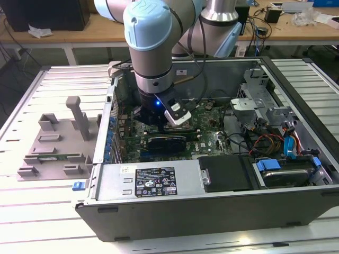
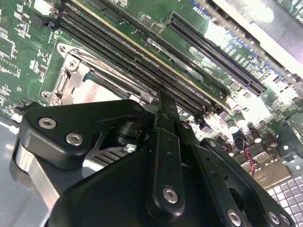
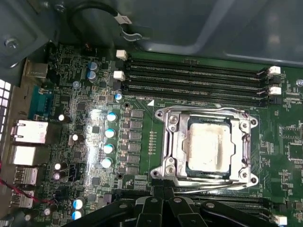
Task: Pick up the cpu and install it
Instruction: 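Install the second cpu locking lever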
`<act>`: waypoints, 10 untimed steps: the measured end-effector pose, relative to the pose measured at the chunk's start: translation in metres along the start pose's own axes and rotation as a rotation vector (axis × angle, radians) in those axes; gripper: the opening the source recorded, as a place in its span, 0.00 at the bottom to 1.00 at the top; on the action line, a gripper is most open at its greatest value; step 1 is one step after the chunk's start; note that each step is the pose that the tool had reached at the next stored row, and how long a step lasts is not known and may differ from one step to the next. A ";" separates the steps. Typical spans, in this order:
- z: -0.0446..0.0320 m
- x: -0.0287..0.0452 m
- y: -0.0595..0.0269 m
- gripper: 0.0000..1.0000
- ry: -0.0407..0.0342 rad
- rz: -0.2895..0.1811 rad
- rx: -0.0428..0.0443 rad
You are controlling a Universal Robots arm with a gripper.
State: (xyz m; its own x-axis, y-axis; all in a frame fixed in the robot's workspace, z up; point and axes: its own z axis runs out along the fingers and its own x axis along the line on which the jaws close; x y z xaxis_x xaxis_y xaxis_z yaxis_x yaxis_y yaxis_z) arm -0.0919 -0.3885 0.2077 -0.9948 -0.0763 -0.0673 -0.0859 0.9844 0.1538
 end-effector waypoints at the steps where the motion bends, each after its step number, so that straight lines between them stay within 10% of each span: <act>1: -0.0001 0.0000 -0.0006 0.11 -0.0002 0.001 0.0001; 6: -0.0004 0.0002 -0.0031 0.11 -0.0009 0.005 -0.0009; 10: 0.0011 0.0006 -0.0034 0.11 -0.0036 0.006 -0.0324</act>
State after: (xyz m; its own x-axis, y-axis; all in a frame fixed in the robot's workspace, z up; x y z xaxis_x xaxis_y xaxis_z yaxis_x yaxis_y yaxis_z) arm -0.0921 -0.3917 0.2061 -0.9951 -0.0694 -0.0698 -0.0813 0.9792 0.1861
